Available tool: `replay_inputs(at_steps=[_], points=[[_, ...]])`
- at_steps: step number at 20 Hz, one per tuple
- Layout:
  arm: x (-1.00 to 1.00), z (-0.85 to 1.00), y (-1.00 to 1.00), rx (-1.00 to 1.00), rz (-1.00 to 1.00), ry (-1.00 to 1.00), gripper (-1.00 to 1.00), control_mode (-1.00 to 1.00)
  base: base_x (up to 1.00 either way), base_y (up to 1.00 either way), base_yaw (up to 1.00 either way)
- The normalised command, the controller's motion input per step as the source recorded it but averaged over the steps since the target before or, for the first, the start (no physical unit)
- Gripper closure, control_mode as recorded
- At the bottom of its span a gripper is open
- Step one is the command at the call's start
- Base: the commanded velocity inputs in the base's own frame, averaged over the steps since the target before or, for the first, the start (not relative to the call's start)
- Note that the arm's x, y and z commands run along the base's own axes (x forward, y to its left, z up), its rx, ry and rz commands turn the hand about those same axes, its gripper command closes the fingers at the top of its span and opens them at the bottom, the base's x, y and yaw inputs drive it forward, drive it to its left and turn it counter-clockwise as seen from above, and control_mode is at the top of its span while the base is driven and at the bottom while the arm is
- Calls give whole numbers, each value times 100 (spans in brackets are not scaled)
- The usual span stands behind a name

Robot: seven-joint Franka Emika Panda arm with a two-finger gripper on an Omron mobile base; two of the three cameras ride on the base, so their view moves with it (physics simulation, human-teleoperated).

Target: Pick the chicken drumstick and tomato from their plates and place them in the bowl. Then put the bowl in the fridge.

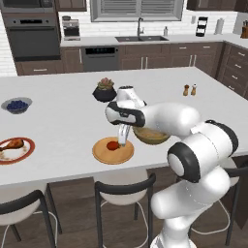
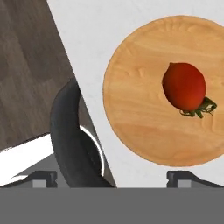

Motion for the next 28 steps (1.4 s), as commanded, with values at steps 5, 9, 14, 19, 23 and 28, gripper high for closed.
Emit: replay_inputs(at_steps=[5,9,14,19,23,28], points=[[36,-40,29,0,3,0,-100,-100,0,0,0],[43,-34,32,0,0,0,-100,-100,0,0,0],[46,-12,4,0,1,0,-100,-100,0,0,0],[34,-17,0,0,1,2,-100,-100,0,0,0],[18,-35,0,0,1,0,-100,-100,0,0,0],[17,-37,14,0,0,0,-100,-100,0,0,0]])
